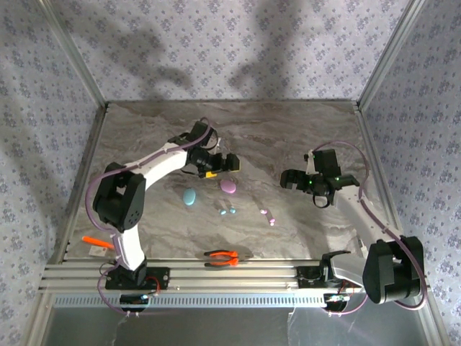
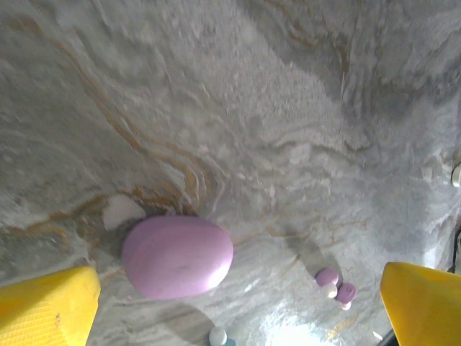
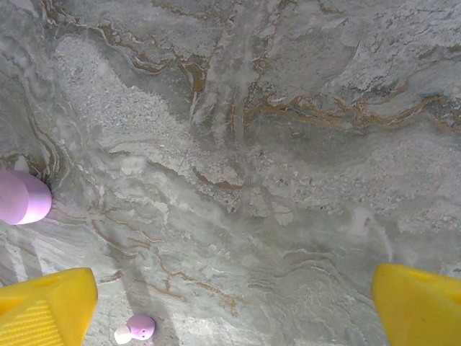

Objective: Insert the wireless bluetooth earbuds into the charging case

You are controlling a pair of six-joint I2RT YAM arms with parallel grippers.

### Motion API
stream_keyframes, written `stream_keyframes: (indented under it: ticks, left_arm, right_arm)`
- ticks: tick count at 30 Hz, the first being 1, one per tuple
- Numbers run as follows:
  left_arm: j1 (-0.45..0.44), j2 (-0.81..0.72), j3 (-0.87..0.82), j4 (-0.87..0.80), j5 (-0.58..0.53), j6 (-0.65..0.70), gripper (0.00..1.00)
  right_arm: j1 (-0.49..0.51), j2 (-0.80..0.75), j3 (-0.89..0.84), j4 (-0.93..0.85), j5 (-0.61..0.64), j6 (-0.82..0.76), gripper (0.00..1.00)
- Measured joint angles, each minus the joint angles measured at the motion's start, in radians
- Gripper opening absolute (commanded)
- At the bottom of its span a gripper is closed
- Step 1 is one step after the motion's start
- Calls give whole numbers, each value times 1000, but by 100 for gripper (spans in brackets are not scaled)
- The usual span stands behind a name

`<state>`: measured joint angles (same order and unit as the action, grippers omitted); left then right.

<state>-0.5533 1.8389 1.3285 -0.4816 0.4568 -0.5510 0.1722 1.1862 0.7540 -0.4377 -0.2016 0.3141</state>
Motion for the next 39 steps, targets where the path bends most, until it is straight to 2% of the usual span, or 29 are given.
stream_keyframes:
  ticks: [7,15,29,39]
  left_arm:
    - [-34,-60,-169,32,-5,-89,100]
    - [-51,-64,-186,70,-4,-138,100]
    - [-56,114,31,61,31,-138,100]
    - [-59,178,130,21,47,-124,100]
  right_arm:
    - [0,26,0,0,-17,0,99]
    - [0,35,0,0,-24,0,98]
    - [0,35,0,0,-23,0,98]
    - [-6,35,0,0,-23,0,97]
